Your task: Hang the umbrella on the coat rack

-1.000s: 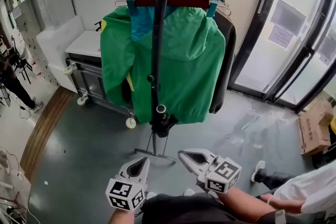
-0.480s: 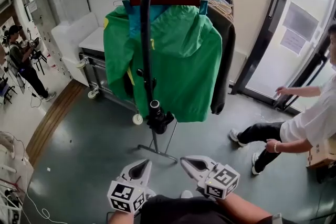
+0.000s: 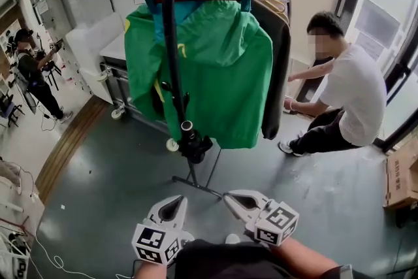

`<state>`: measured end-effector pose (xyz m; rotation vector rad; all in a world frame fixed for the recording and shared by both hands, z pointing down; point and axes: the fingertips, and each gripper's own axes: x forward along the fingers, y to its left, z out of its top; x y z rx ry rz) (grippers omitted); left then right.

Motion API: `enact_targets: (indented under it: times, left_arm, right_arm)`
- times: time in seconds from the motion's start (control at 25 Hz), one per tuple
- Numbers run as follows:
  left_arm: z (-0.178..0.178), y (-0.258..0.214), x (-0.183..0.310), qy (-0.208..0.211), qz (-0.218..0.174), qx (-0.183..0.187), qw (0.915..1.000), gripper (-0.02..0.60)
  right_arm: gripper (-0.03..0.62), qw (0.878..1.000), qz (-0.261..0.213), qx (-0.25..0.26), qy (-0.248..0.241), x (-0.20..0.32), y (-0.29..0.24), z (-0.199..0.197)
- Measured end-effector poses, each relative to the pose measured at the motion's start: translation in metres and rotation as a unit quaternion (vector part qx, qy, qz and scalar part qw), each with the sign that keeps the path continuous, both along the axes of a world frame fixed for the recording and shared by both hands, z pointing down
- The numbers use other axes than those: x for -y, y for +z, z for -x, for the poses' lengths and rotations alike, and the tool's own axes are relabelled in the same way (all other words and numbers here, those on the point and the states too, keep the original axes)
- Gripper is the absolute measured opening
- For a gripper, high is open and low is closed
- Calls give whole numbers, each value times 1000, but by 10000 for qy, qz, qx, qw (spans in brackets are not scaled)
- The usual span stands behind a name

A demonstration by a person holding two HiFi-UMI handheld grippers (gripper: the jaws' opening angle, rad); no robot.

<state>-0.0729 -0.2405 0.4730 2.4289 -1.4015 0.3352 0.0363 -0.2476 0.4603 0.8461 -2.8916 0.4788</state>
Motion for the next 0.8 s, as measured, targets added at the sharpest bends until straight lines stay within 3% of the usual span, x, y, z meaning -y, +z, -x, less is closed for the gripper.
enact_targets:
  times: [0.8]
  left_arm:
    - [-2, -4, -3, 56, 27, 72, 10000, 15]
  right_arm:
    - [9, 10000, 37, 23, -50, 0, 4, 2]
